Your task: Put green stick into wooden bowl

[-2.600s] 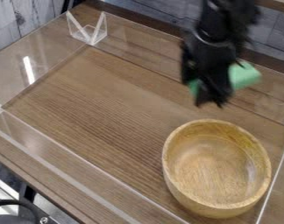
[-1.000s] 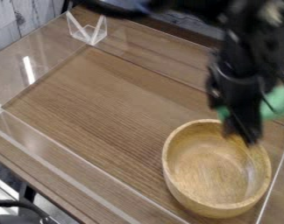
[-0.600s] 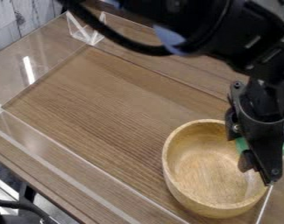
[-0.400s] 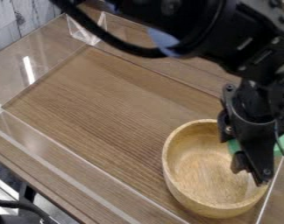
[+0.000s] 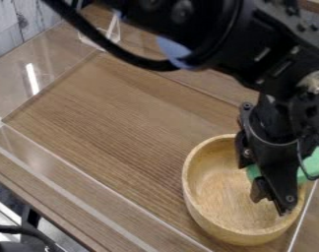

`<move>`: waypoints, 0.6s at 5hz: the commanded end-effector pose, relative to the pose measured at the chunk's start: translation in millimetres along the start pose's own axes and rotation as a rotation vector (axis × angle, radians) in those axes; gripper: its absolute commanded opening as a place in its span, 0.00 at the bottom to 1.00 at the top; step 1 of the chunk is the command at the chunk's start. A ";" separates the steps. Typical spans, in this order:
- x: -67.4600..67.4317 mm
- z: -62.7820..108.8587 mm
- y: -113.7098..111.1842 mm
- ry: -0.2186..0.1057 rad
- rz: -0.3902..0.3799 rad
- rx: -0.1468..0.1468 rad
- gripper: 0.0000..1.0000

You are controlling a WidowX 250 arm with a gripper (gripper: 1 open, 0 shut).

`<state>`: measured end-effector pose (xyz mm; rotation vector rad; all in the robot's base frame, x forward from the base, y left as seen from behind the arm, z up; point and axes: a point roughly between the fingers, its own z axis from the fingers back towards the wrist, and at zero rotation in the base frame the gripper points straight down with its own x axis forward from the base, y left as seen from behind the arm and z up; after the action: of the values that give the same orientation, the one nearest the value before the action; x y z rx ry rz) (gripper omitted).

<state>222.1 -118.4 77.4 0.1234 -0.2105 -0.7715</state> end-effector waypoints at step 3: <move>-1.0 8.8 3.0 -0.046 0.051 -0.053 0.00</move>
<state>215.4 -114.5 76.6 0.0590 -0.1945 -0.7271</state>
